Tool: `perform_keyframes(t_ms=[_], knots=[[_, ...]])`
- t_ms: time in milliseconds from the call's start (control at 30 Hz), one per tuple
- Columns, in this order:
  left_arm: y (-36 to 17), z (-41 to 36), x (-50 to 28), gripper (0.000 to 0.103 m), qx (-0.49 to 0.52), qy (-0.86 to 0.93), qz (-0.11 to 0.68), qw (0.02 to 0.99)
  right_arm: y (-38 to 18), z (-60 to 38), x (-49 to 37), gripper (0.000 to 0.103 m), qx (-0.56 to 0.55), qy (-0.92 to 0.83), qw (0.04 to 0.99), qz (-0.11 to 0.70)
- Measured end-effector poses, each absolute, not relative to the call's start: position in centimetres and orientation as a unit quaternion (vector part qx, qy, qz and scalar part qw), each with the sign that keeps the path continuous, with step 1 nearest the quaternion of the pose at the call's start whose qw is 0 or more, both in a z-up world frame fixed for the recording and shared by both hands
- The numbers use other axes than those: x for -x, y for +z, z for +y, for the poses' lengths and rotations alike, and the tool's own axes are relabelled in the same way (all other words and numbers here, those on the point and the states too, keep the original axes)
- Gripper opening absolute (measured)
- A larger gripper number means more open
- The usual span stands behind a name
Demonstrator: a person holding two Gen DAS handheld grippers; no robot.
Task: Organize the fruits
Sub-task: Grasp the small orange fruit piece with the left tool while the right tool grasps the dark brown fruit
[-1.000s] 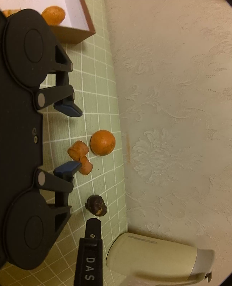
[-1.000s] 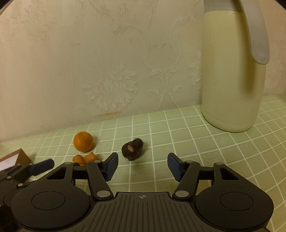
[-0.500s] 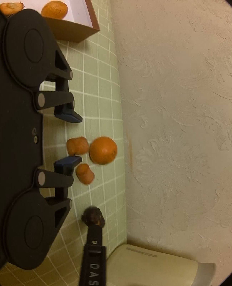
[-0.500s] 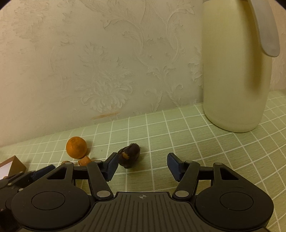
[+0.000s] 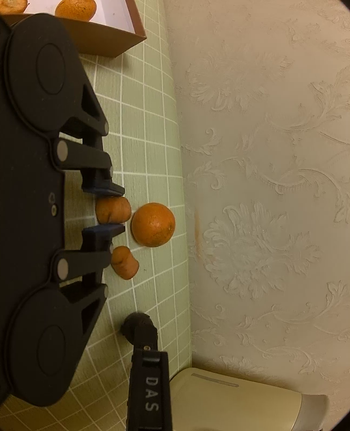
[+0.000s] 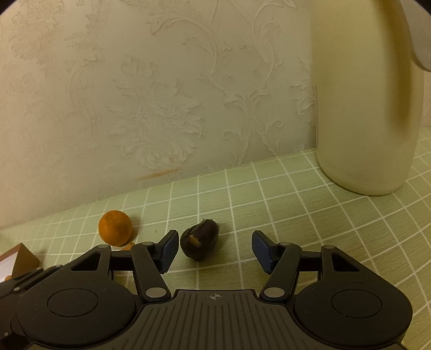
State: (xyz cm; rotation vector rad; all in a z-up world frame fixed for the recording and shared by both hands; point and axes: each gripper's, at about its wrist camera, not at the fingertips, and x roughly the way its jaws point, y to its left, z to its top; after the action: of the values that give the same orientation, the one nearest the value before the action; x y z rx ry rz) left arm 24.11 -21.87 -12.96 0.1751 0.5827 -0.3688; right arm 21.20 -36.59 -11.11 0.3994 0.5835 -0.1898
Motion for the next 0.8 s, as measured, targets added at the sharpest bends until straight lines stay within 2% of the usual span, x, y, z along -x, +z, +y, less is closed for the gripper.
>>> perform_keyframes(t_ms=[233,300,367,600,667,800], knots=[[-12.8,-21.4,-23.6,0.012,-0.089,-0.181,0.286,0.937,-11.5,-35.9,-22.5,0.061,-0.198,-0.086,0.932,0.291],[-12.8,-21.5,-23.7,0.012,-0.09,-0.182,0.287,0.936,-11.6,-36.0,-22.7,0.056,-0.206,-0.085,0.931,0.29],[-12.8,-21.6,-23.9,0.012,-0.091,-0.182,0.287,0.936,-11.7,-35.9,-23.0,0.042,-0.21,-0.083,0.929,0.293],[-12.7,-21.7,-23.9,0.012,-0.094,-0.181,0.287,0.936,-11.7,-35.8,-23.4,0.041,-0.21,-0.087,0.928,0.295],[-12.7,-21.7,-23.8,0.012,-0.093,-0.182,0.287,0.936,-11.8,-35.7,-23.4,0.033,-0.206,-0.089,0.929,0.295],[-12.6,-21.5,-23.9,0.012,-0.086,-0.187,0.292,0.934,-11.7,-35.3,-22.9,0.033,-0.198,-0.082,0.932,0.293]])
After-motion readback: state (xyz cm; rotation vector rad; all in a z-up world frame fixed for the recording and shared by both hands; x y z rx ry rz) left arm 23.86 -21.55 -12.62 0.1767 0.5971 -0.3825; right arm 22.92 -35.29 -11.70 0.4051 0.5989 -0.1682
